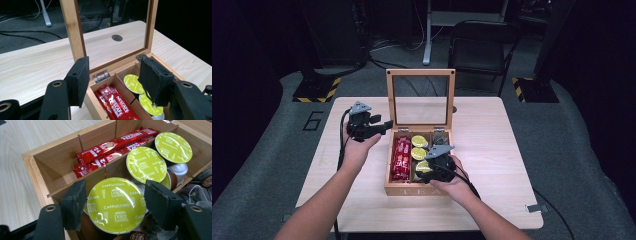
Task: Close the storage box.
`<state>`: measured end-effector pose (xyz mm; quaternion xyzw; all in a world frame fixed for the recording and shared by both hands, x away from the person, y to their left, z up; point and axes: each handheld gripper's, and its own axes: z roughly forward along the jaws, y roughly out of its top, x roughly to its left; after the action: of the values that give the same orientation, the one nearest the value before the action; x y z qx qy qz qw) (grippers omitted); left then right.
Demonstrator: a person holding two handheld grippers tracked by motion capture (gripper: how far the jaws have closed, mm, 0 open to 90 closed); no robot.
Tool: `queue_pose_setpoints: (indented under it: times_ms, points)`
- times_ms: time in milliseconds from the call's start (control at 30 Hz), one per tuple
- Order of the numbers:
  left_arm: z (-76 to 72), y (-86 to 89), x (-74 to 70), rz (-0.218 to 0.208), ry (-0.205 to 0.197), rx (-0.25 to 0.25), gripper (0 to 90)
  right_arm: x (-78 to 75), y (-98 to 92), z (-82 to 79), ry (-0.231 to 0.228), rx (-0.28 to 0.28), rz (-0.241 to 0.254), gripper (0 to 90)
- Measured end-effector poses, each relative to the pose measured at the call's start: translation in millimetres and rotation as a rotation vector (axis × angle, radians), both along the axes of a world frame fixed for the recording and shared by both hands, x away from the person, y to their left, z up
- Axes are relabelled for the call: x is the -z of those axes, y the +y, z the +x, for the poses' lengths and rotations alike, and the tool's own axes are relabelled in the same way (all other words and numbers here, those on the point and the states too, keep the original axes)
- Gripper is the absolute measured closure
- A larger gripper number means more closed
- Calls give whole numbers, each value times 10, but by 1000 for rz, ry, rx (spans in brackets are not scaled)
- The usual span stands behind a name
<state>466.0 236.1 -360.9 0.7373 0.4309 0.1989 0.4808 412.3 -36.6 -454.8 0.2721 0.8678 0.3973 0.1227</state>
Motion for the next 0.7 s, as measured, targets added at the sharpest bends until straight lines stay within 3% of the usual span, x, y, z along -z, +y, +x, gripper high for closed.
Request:
queue_pose_setpoints:
  times_ms: [400,667,700]
  points:
    - [-2,42,-10,-4,4,-14,417,-19,14,-27,-11,-4,6,369]
    - [5,63,-25,5,-2,-14,417,-104,-5,-48,-28,-14,19,370]
    - [3,56,-27,-9,-3,-25,417,-123,-12,-44,-34,-15,20,370]
